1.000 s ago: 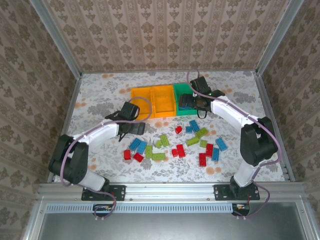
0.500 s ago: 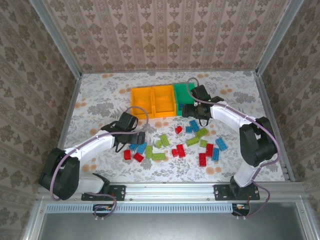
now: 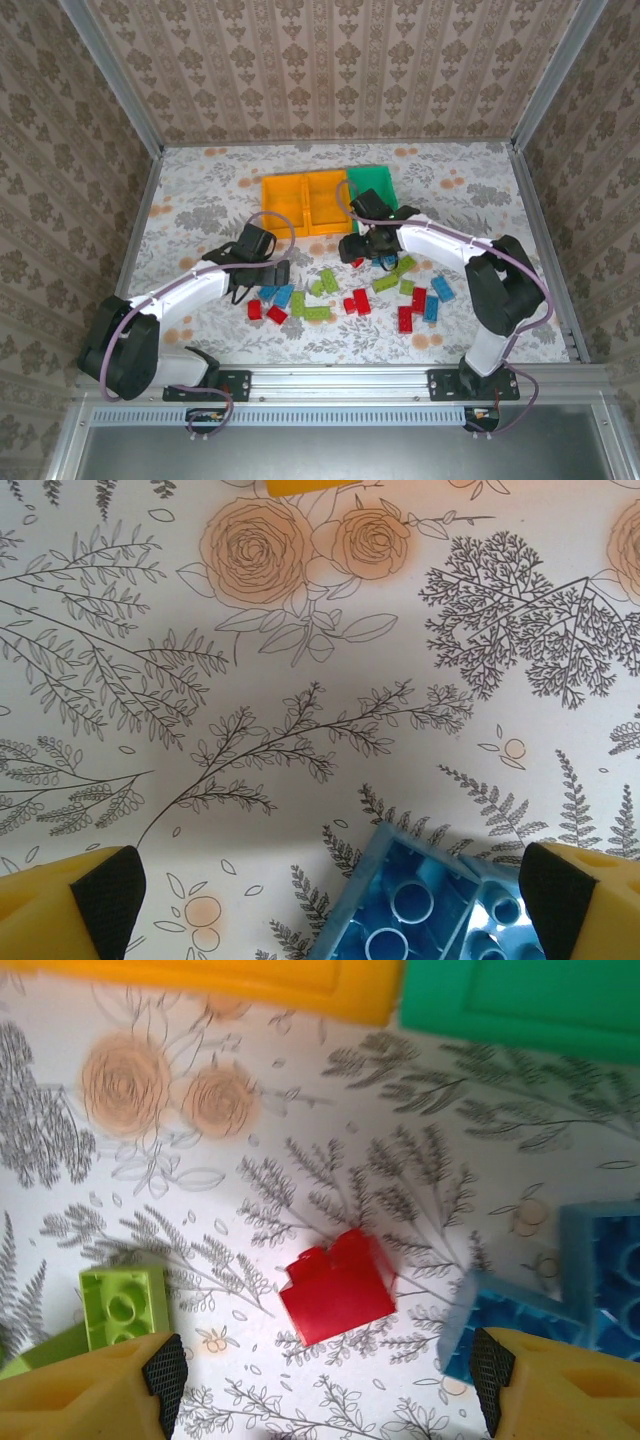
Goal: Sort the legos into containers by color
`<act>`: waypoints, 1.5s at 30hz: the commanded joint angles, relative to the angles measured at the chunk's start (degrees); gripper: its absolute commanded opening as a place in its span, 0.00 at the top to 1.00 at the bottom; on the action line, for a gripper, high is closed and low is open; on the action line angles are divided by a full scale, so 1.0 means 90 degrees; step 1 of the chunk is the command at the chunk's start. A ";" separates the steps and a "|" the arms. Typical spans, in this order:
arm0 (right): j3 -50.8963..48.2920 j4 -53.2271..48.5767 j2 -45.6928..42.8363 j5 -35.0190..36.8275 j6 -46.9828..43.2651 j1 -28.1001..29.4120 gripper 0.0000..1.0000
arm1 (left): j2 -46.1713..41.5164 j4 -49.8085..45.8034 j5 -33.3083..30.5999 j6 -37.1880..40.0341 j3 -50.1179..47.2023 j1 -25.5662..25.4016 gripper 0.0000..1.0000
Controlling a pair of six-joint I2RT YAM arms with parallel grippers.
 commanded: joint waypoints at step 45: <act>0.2515 0.0421 0.1621 -0.0444 0.1065 -0.0308 0.69 | 0.0332 0.0129 -0.0008 -0.0092 0.0219 0.0077 0.00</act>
